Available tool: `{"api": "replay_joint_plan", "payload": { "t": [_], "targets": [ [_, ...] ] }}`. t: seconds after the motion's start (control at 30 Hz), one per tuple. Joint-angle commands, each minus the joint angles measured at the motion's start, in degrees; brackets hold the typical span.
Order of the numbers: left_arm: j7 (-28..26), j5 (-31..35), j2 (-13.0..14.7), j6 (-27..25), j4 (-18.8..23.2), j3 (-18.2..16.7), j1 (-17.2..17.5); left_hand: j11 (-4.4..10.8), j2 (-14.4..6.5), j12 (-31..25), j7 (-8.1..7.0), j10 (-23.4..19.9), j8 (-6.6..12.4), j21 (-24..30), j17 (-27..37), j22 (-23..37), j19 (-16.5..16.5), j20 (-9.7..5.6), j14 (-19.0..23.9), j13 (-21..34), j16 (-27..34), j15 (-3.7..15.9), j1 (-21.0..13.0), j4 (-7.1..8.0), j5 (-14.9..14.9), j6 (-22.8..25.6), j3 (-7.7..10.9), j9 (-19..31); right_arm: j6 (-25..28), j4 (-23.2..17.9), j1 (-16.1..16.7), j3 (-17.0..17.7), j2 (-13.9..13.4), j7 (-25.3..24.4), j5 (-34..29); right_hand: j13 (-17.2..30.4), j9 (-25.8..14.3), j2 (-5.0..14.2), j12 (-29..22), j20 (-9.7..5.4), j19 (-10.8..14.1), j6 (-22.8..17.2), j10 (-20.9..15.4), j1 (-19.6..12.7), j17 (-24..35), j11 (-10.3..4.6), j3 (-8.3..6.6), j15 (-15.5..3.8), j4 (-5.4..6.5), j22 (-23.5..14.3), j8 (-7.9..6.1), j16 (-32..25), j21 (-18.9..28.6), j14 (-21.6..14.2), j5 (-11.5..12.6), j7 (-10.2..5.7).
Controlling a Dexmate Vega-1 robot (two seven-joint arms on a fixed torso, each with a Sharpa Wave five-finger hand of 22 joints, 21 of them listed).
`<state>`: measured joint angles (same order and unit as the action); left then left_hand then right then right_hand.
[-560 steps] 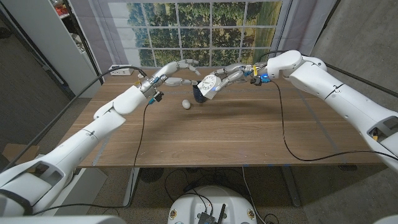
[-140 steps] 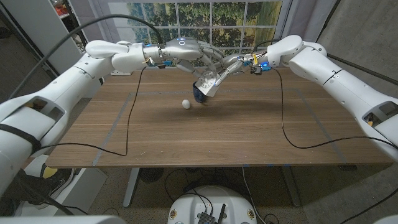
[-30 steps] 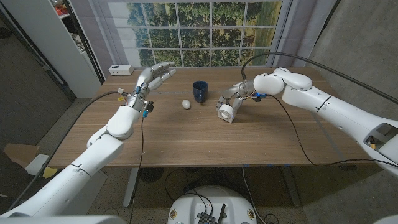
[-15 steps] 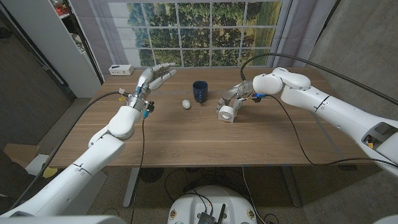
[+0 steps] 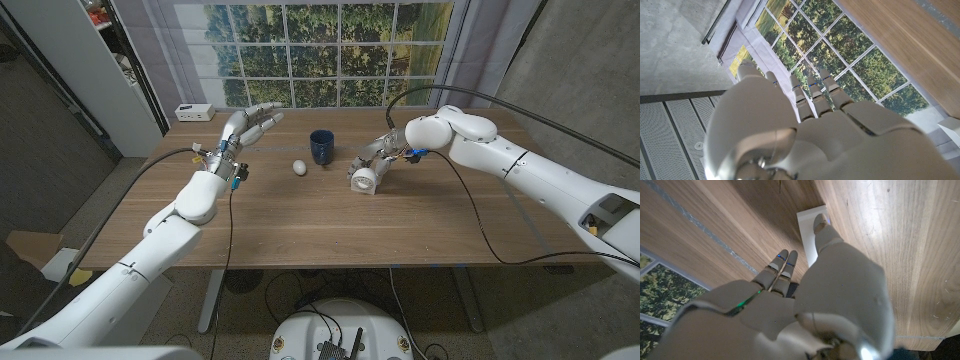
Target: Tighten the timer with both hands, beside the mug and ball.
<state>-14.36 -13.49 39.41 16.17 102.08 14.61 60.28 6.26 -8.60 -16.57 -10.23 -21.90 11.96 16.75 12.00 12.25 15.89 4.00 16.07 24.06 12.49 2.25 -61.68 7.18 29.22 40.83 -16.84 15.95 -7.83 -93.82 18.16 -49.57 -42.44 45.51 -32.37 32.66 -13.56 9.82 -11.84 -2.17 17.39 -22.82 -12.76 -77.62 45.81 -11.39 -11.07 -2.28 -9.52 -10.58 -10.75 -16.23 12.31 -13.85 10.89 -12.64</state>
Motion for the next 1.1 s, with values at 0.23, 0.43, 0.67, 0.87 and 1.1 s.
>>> {"api": "replay_joint_plan", "payload": {
  "t": [0.23,0.43,0.67,0.87,1.1],
  "targets": [
    [1.23,-0.55,-0.26,1.45,-2.55,0.76,-1.64,0.08,-0.46,-0.39,-0.30,-0.78,0.46,0.22,0.01,0.14,-0.13,0.37,-0.07,0.10,-0.06,4.50,-0.10,0.11,-0.16,1.23,-0.55,-0.17,3.80,0.18,-2.54,-1.60,1.04,5.68,-0.77,-0.68,0.47,-0.60,1.56,0.34,-2.34,7.43,10.89,2.82,-0.98,-0.06,-0.66,-10.16,2.61,-0.32,0.07,2.89,-0.02,5.96,0.14,-0.31],
    [0.93,-0.57,-0.43,1.91,-2.96,0.74,-1.55,-0.03,-0.50,-0.36,-0.30,-0.77,0.38,0.22,0.01,0.14,-0.16,0.43,-0.05,0.11,-0.07,4.46,-0.16,0.14,-0.17,1.19,-0.58,-0.24,5.57,-0.61,-3.13,-1.37,1.03,7.28,0.07,-0.76,0.81,-0.92,1.58,0.89,-3.12,12.40,16.86,2.92,-2.14,0.22,-0.52,-8.05,2.13,-0.36,0.54,4.59,0.07,10.27,0.42,-0.10],
    [0.75,-0.62,-0.57,2.33,-3.42,0.71,-1.59,0.01,-0.55,-0.37,-0.42,-0.84,0.41,0.23,0.00,0.14,-0.18,0.44,-0.02,0.11,-0.08,4.38,-0.25,0.17,-0.19,1.42,-0.61,-0.31,8.51,-1.80,-3.56,-0.83,0.78,8.44,0.98,-1.03,1.55,-0.98,1.42,1.81,-4.32,18.24,22.06,3.38,-3.90,1.92,-0.34,-5.17,2.05,-0.32,0.73,5.55,-0.03,14.75,0.56,-0.11],
    [0.59,-0.57,-0.58,2.44,-3.62,0.67,-1.57,0.10,-0.60,-0.37,-0.76,-0.92,0.45,0.23,0.01,0.14,-0.20,0.48,-0.01,0.12,-0.08,4.38,-0.30,0.21,-0.21,1.65,-0.62,-0.37,12.58,-3.76,-2.75,1.46,-0.38,8.89,4.34,-1.56,1.95,-1.74,1.22,2.13,-4.94,22.78,24.51,3.72,-6.04,3.22,0.07,-3.87,1.75,-0.20,0.74,5.80,-0.08,17.28,0.61,-0.11],
    [0.19,-0.82,-0.55,1.96,-3.57,0.45,-1.22,0.06,-0.66,-0.35,-0.96,-0.94,0.45,0.23,0.01,0.13,-0.24,0.49,-0.04,0.12,-0.11,4.28,-0.34,0.28,-0.24,1.84,-0.65,-0.46,16.14,-5.64,-0.38,6.50,-2.80,5.88,12.57,-2.65,1.97,-2.02,0.13,1.93,-2.87,24.63,22.07,4.55,-8.24,6.63,0.51,-3.07,1.97,0.08,0.23,5.04,0.55,15.76,0.78,-0.13]
  ]
}}
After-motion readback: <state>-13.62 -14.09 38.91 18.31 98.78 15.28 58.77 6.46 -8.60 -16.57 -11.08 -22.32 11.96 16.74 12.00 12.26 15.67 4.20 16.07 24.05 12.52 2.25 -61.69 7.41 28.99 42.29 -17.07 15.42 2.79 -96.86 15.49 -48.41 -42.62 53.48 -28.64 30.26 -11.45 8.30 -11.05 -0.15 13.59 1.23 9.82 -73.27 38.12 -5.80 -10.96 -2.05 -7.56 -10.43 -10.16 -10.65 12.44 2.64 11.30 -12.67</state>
